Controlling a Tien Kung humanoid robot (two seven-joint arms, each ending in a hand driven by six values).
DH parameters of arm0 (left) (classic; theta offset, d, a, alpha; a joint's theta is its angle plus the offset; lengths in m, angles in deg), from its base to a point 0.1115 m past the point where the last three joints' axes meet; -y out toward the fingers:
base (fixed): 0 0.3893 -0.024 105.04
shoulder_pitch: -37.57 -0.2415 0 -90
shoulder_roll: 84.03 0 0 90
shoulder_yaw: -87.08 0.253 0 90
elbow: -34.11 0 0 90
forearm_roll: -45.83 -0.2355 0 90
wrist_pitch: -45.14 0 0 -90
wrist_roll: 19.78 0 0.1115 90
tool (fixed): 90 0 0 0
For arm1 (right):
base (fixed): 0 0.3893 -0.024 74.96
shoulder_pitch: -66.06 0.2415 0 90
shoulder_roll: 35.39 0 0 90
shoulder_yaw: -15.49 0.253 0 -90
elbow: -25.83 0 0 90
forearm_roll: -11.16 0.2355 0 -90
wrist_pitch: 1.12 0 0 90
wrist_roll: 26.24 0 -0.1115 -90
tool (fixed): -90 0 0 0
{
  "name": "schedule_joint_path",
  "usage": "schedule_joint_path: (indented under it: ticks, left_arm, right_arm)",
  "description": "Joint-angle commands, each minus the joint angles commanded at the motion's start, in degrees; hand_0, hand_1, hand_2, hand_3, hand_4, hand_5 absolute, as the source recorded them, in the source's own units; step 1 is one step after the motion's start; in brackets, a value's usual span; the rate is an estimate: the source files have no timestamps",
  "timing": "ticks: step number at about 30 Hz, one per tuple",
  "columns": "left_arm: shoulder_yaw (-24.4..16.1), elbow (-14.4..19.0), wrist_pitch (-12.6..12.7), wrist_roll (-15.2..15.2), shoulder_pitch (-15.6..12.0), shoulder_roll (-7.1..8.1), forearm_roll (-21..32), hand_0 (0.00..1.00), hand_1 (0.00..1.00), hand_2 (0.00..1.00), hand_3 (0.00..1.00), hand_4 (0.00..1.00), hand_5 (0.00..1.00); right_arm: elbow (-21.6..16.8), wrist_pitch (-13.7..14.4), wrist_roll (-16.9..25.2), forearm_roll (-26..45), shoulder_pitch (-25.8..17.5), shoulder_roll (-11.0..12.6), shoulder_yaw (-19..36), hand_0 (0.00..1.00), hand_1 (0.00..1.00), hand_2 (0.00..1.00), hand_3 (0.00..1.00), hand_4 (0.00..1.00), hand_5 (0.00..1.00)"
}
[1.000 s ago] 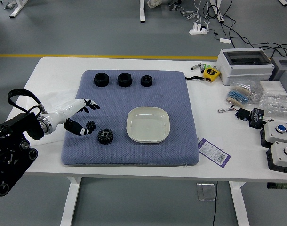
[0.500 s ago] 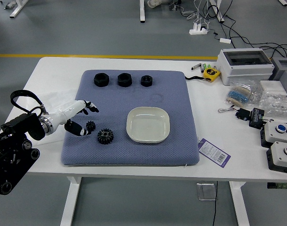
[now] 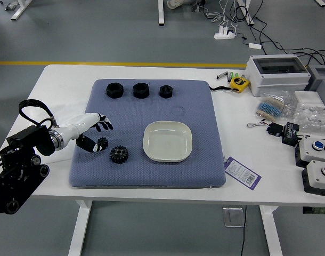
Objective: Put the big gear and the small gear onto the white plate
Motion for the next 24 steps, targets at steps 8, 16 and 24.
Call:
schedule_joint_path:
  ticks: [8,16,24]
  left_arm:
    - [0.7,-1.92,-0.12,-0.06,0.61,-0.18,-0.16,0.628,0.581,0.635,0.649,0.81,0.002]
    - [0.71,-3.93,0.59,-0.7,0.77,-0.45,0.09,0.555,0.513,0.554,0.577,0.74,0.002]
    - [0.87,-5.55,0.68,-0.89,1.36,-0.91,0.47,0.516,0.491,0.53,0.562,0.721,0.002]
  right_arm:
    - [-0.04,0.05,-0.07,-0.2,0.12,0.03,0.11,0.699,0.679,0.758,0.627,0.836,0.741]
    - [-0.09,0.01,-0.01,-0.04,0.28,0.16,-0.01,0.7,0.679,0.758,0.627,0.836,0.741]
    - [-0.12,0.05,-0.03,-0.08,0.51,0.19,0.01,0.7,0.679,0.758,0.626,0.836,0.741]
